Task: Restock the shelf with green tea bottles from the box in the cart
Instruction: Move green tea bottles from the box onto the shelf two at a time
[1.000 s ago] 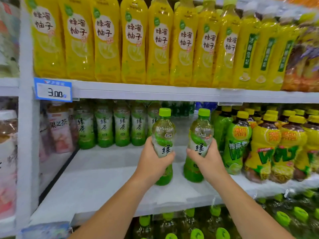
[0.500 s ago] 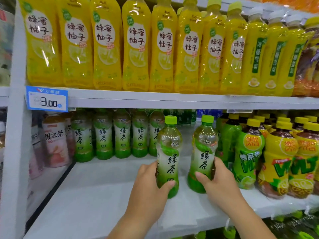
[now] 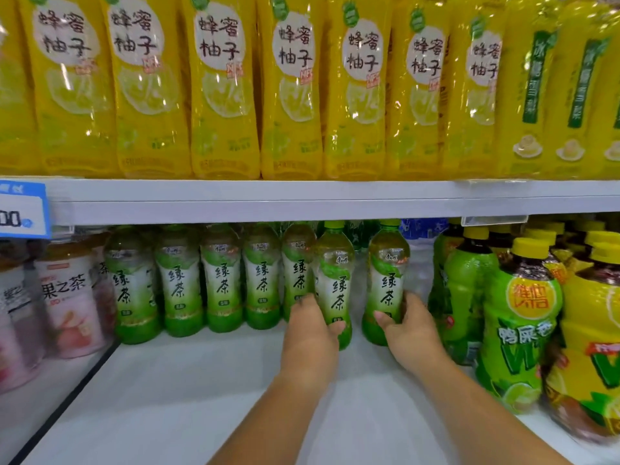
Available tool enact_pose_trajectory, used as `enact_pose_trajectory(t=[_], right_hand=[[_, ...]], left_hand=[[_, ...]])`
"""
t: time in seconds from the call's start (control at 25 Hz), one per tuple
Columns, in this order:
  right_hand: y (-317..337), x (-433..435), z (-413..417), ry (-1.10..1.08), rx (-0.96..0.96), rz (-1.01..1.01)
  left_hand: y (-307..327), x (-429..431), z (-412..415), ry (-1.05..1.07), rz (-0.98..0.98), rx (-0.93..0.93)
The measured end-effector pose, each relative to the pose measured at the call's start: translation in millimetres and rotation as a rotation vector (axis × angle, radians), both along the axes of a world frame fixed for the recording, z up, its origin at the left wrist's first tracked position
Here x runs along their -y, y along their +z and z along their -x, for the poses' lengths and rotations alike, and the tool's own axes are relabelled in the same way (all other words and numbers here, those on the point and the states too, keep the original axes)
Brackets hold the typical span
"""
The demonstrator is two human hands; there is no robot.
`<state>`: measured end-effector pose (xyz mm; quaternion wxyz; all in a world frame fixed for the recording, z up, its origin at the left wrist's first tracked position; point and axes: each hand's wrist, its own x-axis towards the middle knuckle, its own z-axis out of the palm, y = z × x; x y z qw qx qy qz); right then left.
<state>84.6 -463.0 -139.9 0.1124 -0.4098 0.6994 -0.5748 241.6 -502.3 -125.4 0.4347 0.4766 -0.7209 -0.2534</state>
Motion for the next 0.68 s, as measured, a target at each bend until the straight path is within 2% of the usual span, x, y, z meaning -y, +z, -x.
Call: enact_pose_trajectory(t=[0.4, 0.68], right_hand=[[-3.3, 41.7, 31.5, 0.027, -0.092, -0.009], [-19.3, 57.1, 41.7, 0.115, 0.041, 0.125]], left_hand=[[-7.1, 29.2, 38.1, 0.152, 0.152, 0.333], [-15.7, 35.9, 45.2, 0.250, 0.286, 0.504]])
